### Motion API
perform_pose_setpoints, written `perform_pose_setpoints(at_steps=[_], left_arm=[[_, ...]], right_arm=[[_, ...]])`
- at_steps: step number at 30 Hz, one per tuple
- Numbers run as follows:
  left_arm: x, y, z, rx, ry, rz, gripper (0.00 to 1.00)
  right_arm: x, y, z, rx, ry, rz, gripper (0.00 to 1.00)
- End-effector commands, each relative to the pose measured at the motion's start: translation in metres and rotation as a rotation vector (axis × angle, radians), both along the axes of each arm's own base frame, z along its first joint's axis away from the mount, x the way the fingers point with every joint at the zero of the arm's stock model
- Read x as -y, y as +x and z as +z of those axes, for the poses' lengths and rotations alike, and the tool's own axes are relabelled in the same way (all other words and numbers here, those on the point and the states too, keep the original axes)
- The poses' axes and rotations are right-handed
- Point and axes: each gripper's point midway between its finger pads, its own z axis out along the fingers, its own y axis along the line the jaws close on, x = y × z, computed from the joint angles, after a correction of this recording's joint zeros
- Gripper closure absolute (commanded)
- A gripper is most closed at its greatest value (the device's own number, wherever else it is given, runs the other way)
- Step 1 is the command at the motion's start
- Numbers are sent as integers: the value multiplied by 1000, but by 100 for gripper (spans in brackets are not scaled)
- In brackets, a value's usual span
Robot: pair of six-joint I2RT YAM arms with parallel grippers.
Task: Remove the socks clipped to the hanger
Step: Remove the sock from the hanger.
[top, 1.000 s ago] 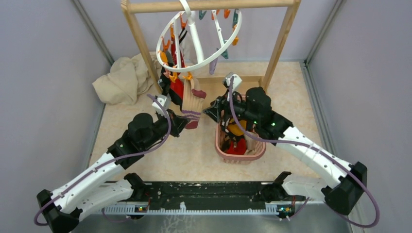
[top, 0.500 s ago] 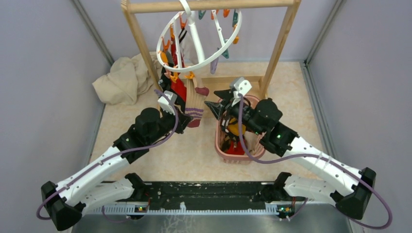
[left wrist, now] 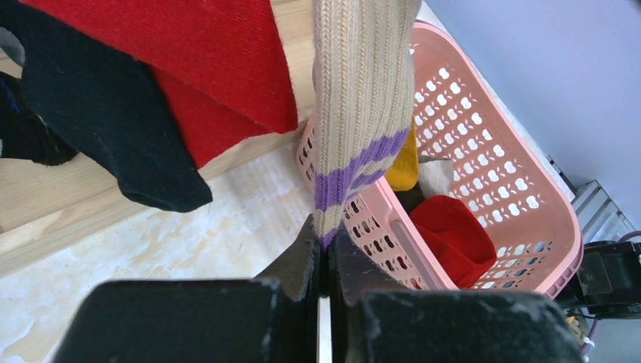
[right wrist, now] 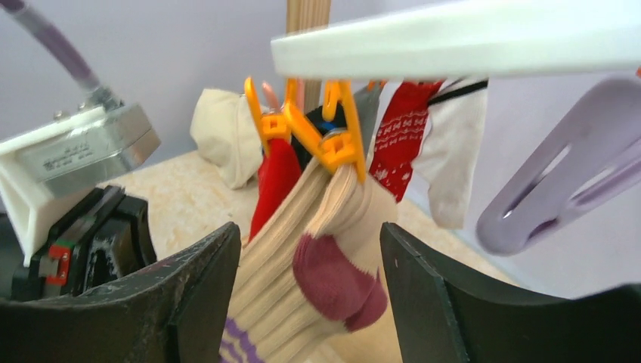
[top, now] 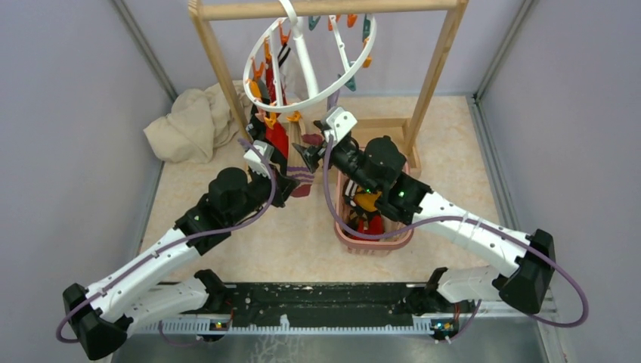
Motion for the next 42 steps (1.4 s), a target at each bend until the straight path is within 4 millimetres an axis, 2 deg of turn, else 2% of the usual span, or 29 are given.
perform_pose_setpoints(at_steps=[1, 2, 6, 10, 24, 31, 42], left_arm=[[-3, -1, 18, 45, -26, 9, 99], [-4, -1, 18, 45, -25, 10, 99], [-5, -2, 17, 44, -31, 10, 99], [-6, -4, 17, 45, -35, 9, 99], [-16, -9, 10, 20, -31, 33, 99], [-24, -13, 0, 0, -20, 52, 99], [-25, -13, -1, 1, -19, 59, 99]], right_arm=[[1, 4, 57, 117, 92, -25, 31], [-1, 5, 58, 121, 89, -27, 29], [-8, 11, 62, 136, 74, -29, 9], [-15, 17, 68, 160, 62, -36, 6], [-17, 33, 74, 227, 65, -56, 17], [-18, 34, 81, 235, 87, -33, 23], [-27, 33, 92, 242, 108, 8, 35]])
